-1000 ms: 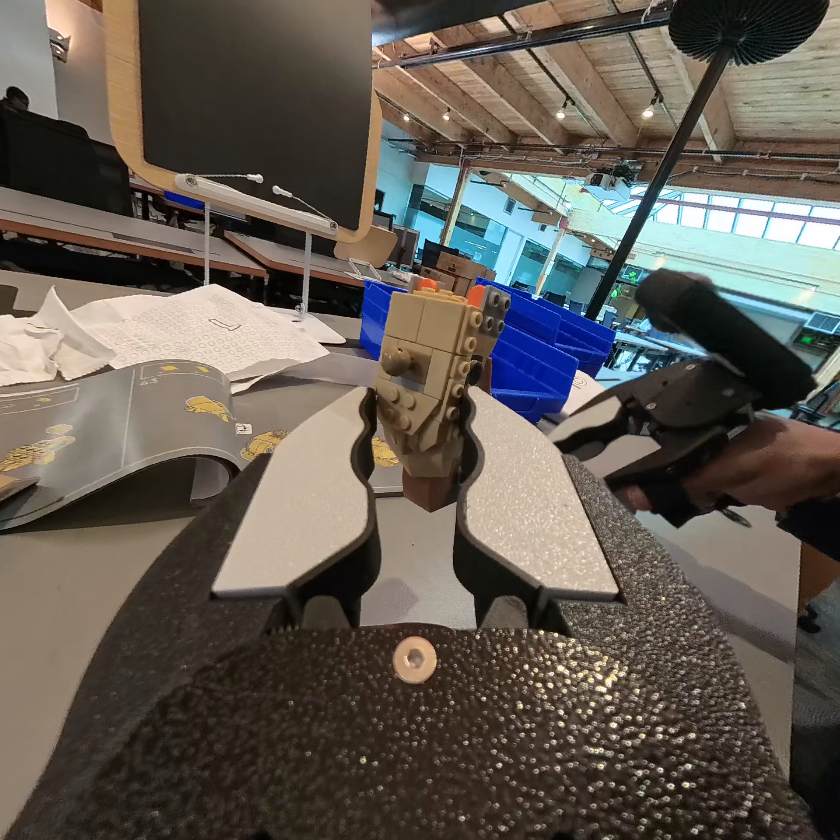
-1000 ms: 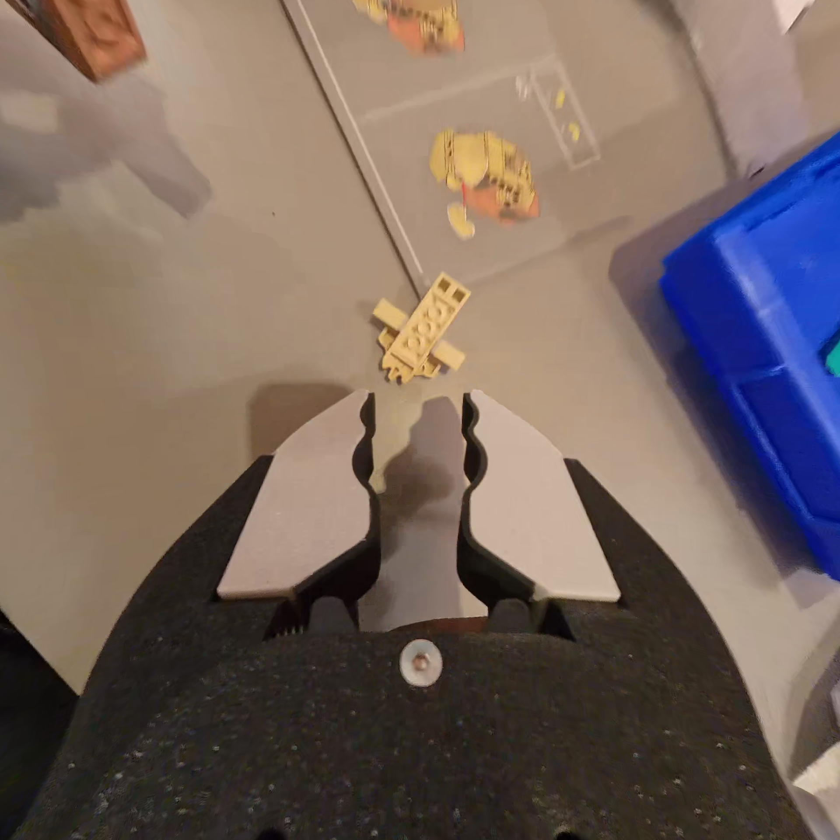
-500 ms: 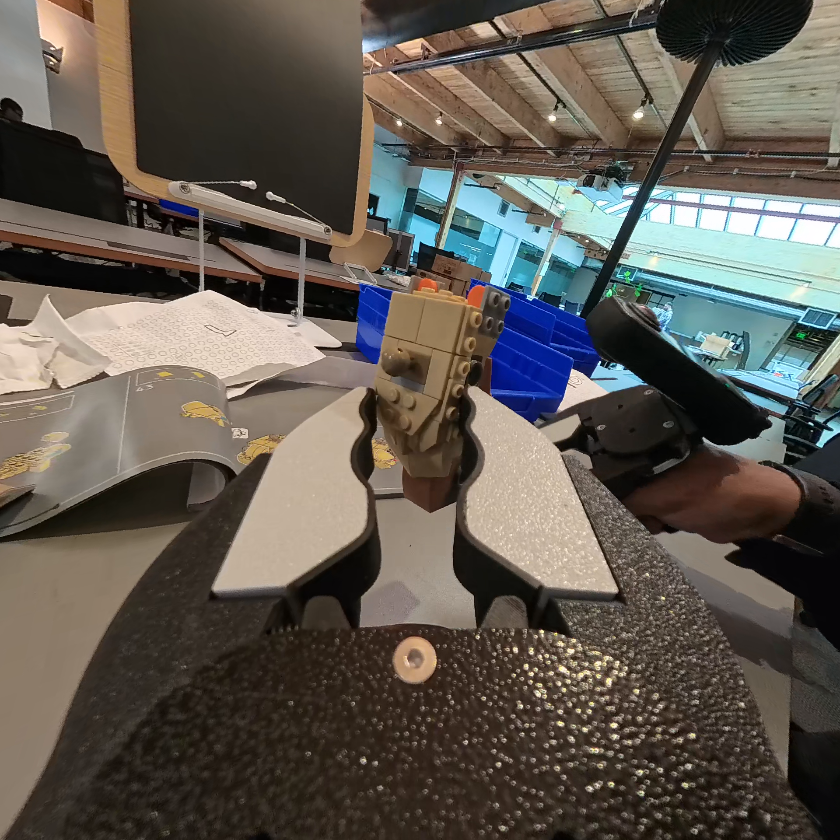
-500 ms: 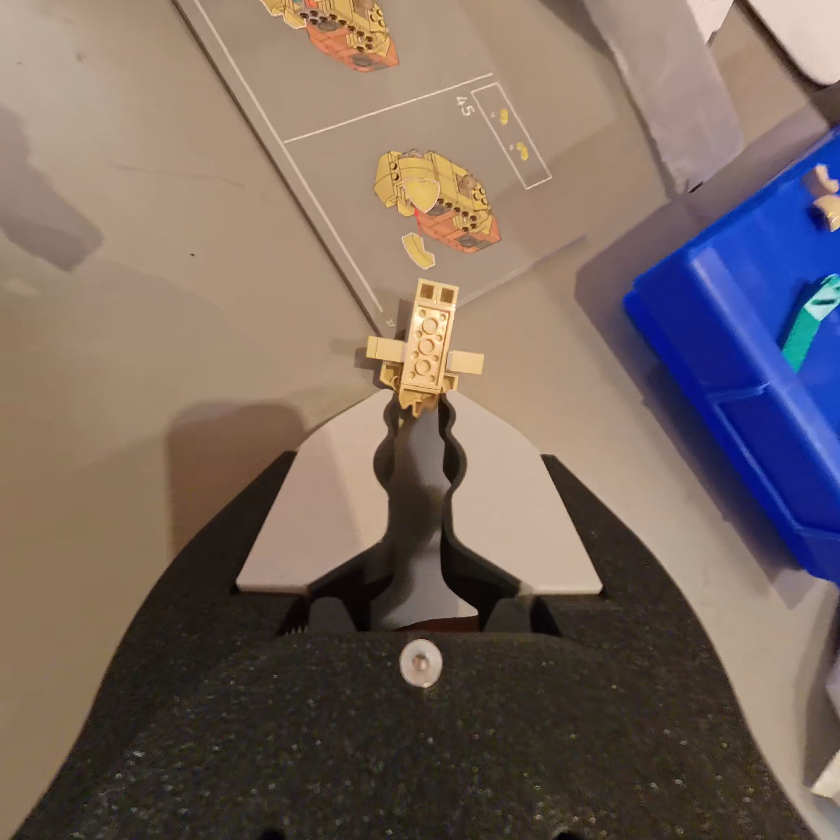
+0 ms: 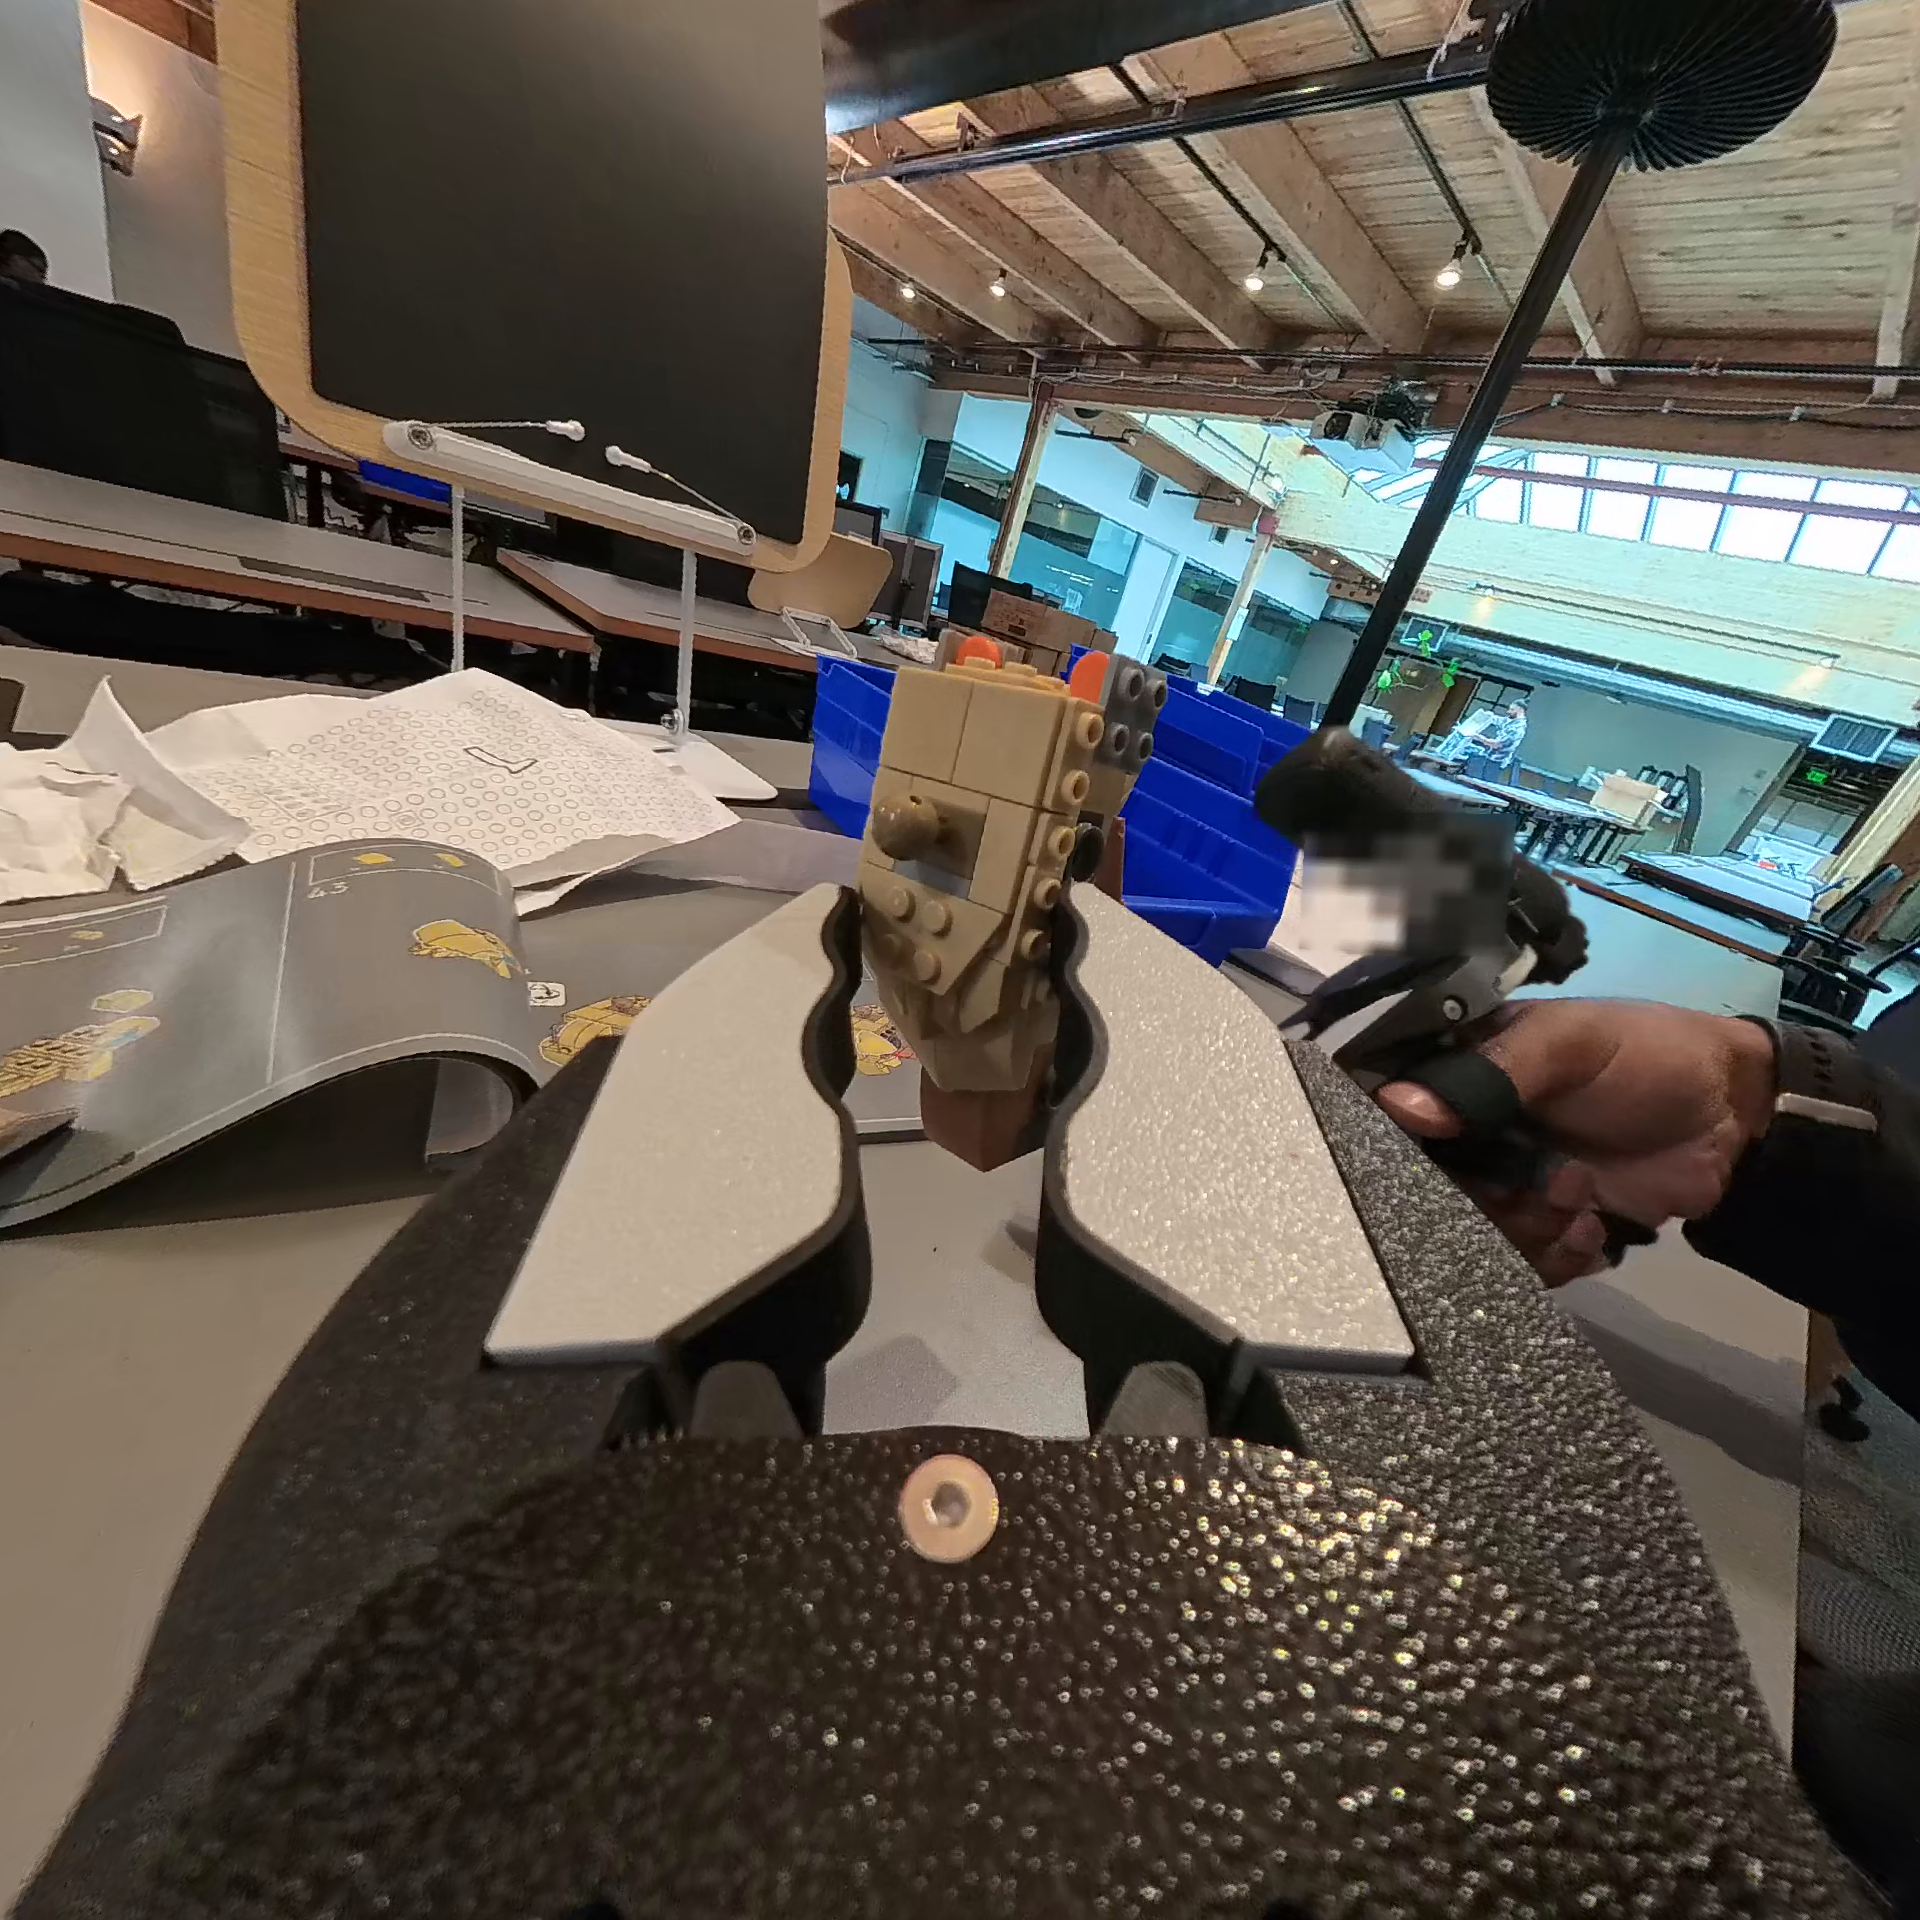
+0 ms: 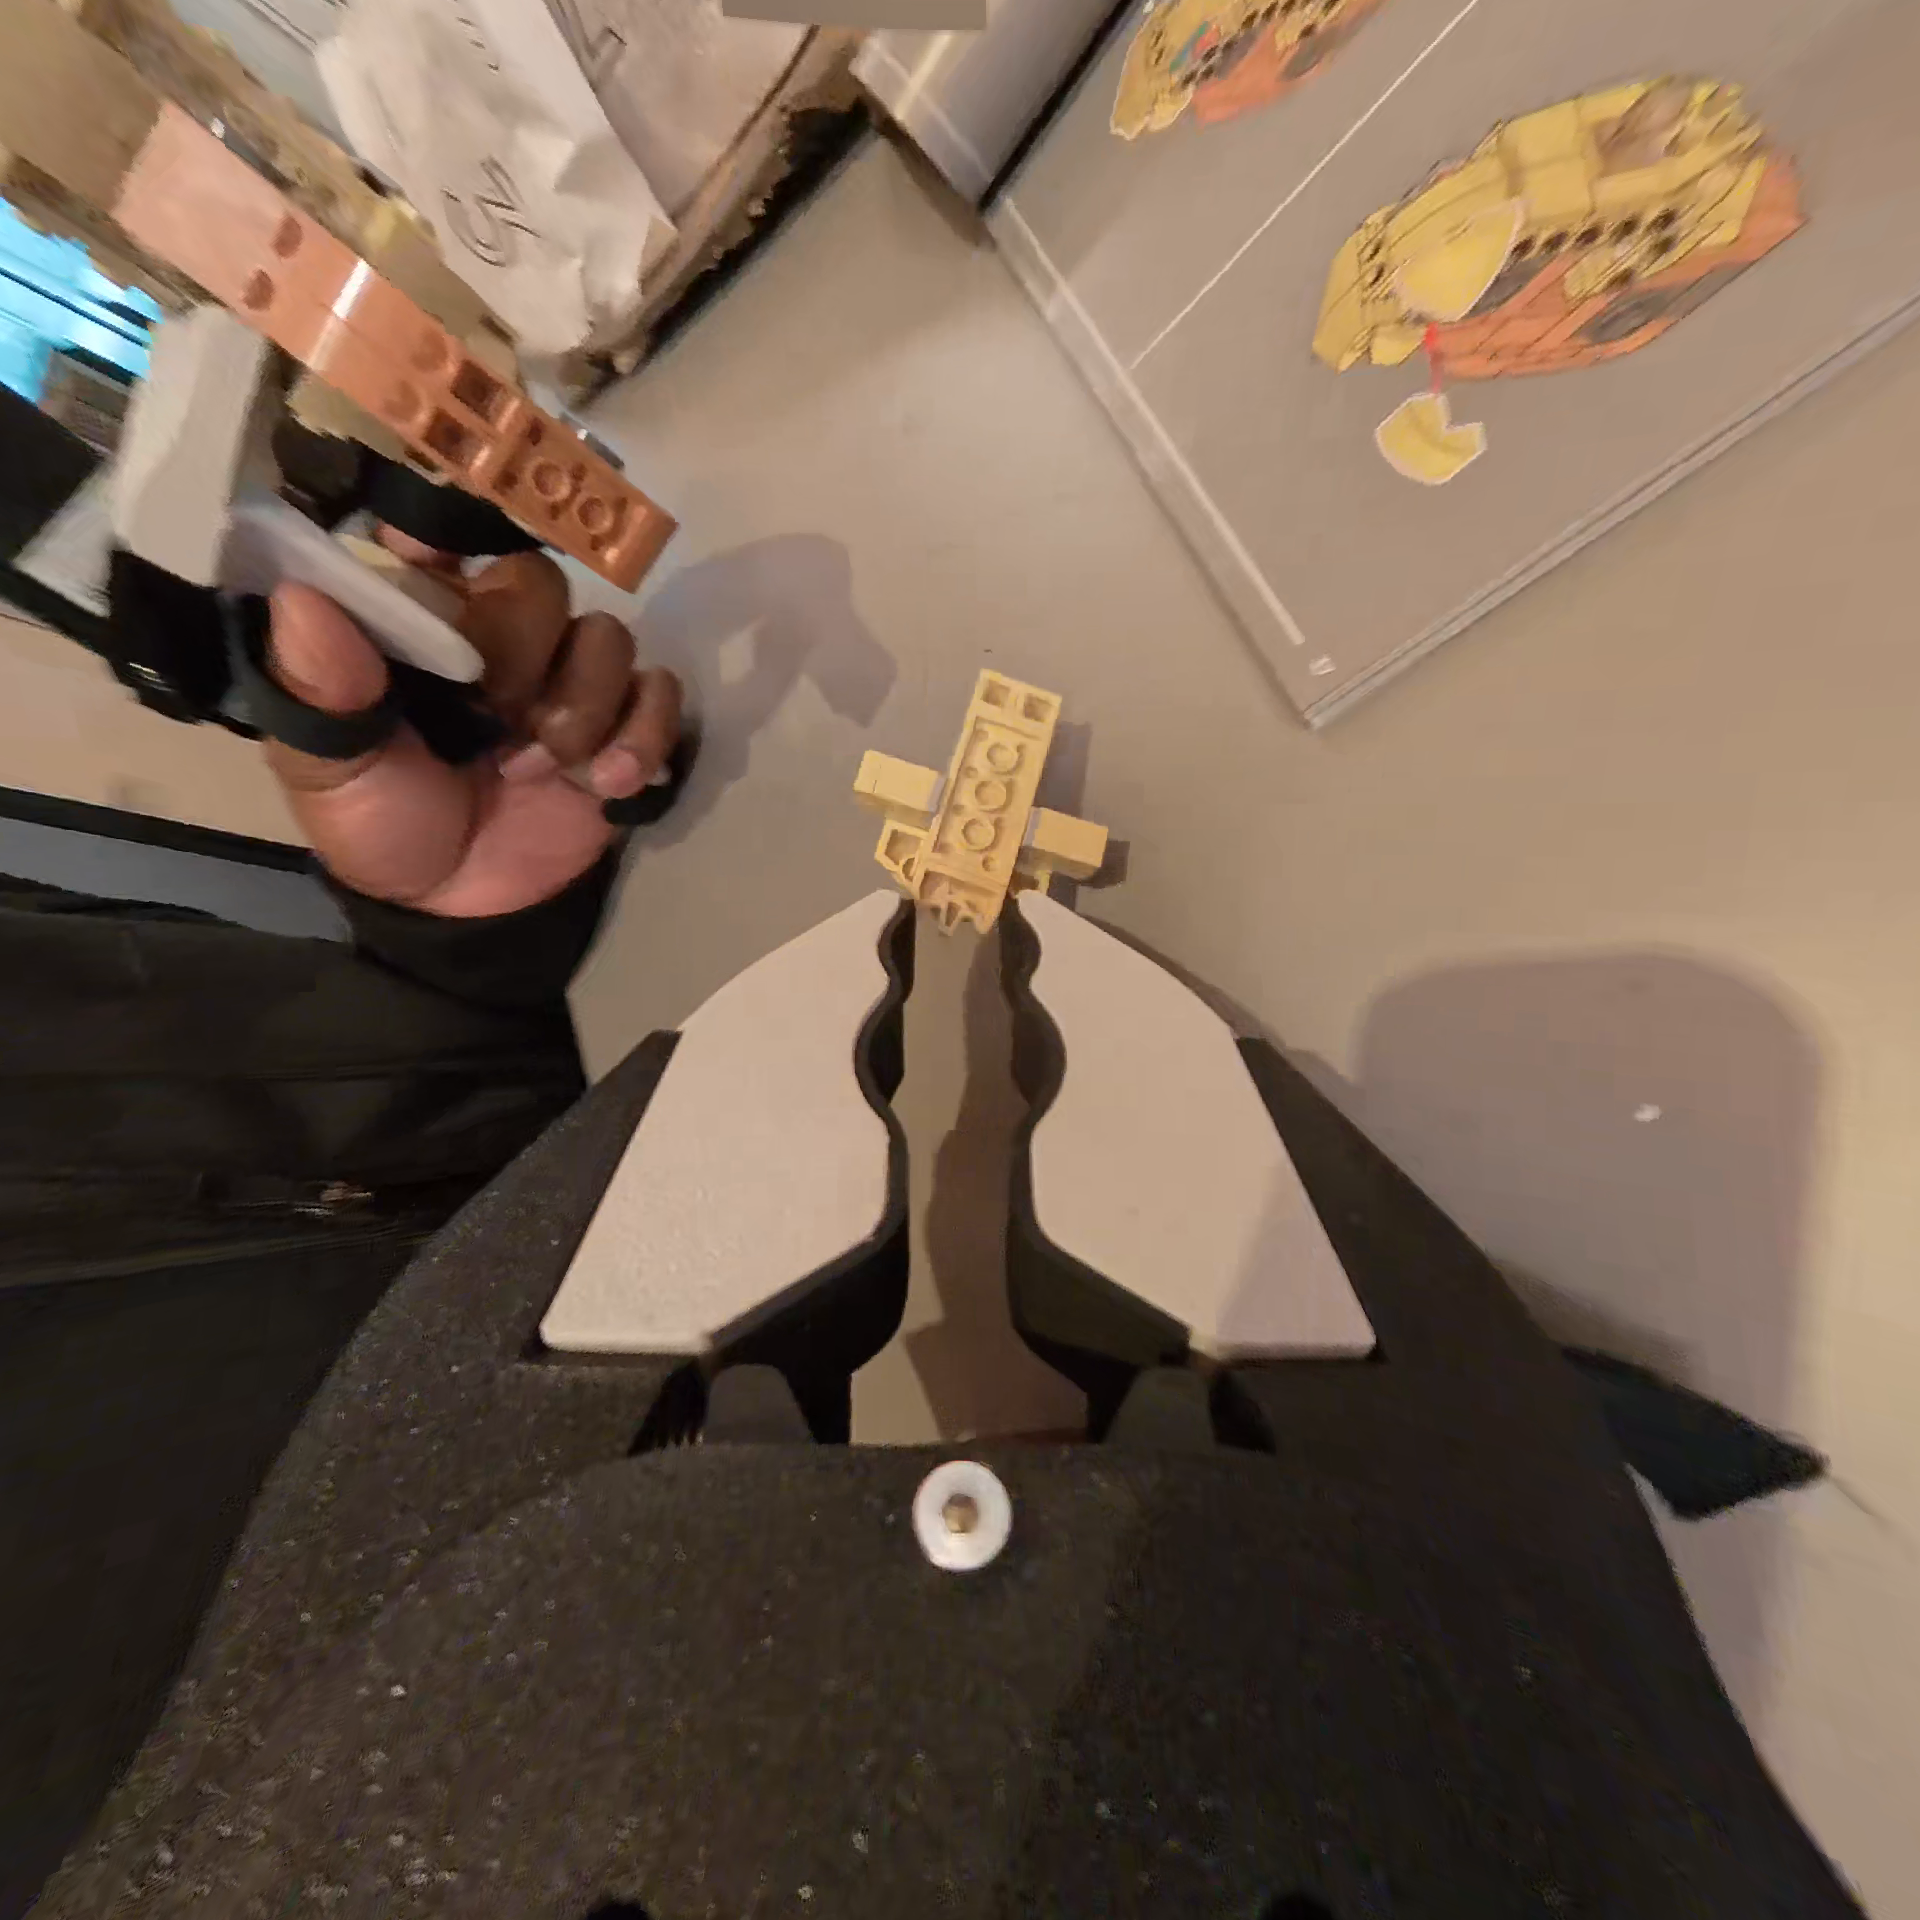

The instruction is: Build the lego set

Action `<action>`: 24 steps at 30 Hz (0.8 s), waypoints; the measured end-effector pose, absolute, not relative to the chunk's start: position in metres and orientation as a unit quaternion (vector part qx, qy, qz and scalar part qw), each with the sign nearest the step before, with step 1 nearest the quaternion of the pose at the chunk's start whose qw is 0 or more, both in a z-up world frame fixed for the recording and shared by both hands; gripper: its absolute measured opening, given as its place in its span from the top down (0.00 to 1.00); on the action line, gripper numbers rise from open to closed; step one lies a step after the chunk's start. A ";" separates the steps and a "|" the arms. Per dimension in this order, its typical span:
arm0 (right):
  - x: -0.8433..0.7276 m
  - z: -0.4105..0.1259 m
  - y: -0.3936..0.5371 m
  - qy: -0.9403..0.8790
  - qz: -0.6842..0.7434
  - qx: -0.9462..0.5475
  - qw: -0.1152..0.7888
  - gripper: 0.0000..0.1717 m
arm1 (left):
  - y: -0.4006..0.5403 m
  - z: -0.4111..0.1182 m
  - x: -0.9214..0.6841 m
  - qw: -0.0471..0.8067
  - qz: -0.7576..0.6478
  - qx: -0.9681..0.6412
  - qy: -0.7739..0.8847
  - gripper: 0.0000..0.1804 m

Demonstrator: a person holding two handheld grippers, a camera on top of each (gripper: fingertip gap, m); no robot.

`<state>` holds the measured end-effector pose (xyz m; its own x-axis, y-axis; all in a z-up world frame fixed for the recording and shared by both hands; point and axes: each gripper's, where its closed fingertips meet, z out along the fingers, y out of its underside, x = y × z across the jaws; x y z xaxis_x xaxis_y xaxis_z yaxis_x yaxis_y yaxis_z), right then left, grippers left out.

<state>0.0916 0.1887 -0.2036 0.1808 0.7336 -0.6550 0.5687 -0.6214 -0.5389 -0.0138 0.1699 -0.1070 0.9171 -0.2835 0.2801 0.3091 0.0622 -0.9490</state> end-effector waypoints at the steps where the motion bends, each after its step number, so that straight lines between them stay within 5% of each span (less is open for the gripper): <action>1: 0.093 -0.204 0.193 -0.443 0.456 -0.764 0.109 0.89 | 0.170 -0.107 -0.014 0.728 -0.203 -0.654 -0.010 0.81; 14: 0.106 -0.215 0.205 -0.583 0.238 -0.736 0.250 0.80 | 0.169 -0.107 -0.012 0.730 -0.200 -0.653 -0.005 0.81; 19: 0.096 -0.204 0.239 -0.764 0.111 -0.538 0.338 0.80 | 0.169 -0.107 -0.012 0.729 -0.203 -0.654 -0.004 0.81; 24: 0.072 -0.205 0.239 -0.873 0.138 -0.350 0.309 0.80 | 0.169 -0.107 -0.012 0.726 -0.204 -0.656 -0.002 0.81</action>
<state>0.0723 0.2394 -0.2050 -0.5639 0.6969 0.4431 0.5261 0.7167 -0.4577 -0.0125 0.1686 -0.1075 0.9167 -0.2944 0.2703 0.2986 0.0551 -0.9528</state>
